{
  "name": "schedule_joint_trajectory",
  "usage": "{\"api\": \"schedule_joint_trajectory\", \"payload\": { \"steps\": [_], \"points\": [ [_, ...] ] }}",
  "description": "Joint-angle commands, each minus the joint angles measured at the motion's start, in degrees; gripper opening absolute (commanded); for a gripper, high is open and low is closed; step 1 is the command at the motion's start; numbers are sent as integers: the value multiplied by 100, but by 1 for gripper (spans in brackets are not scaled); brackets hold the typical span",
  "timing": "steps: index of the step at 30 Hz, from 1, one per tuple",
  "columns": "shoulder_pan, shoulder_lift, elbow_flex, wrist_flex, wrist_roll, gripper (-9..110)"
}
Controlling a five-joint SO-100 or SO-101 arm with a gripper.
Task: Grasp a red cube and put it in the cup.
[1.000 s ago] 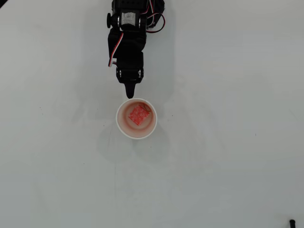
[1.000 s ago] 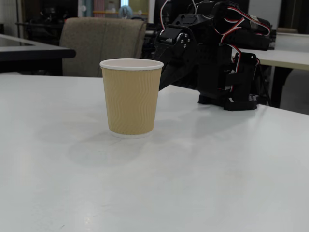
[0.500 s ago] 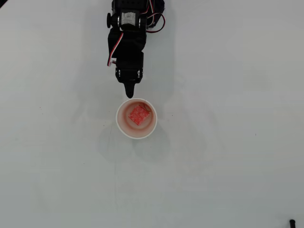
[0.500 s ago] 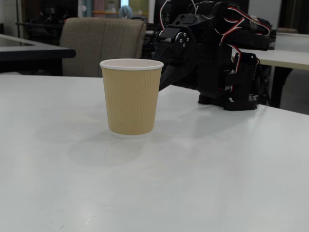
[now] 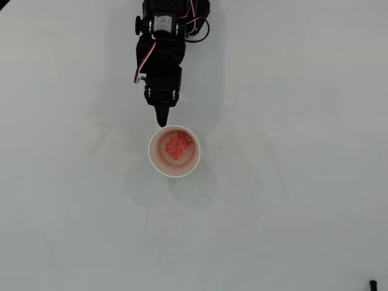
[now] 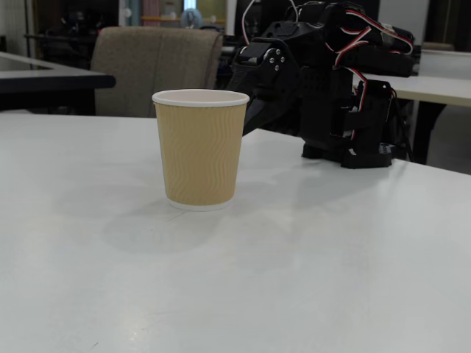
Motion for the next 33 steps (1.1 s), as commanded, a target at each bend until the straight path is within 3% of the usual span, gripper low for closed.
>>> {"api": "schedule_joint_trajectory", "payload": {
  "steps": [1,11,18,33],
  "points": [
    [-123,88,431,-44,-44,6],
    [-193,97,431,-97,53,0],
    [-158,97,431,-185,949,0],
    [-290,79,431,-123,914,0]
  ]
}}
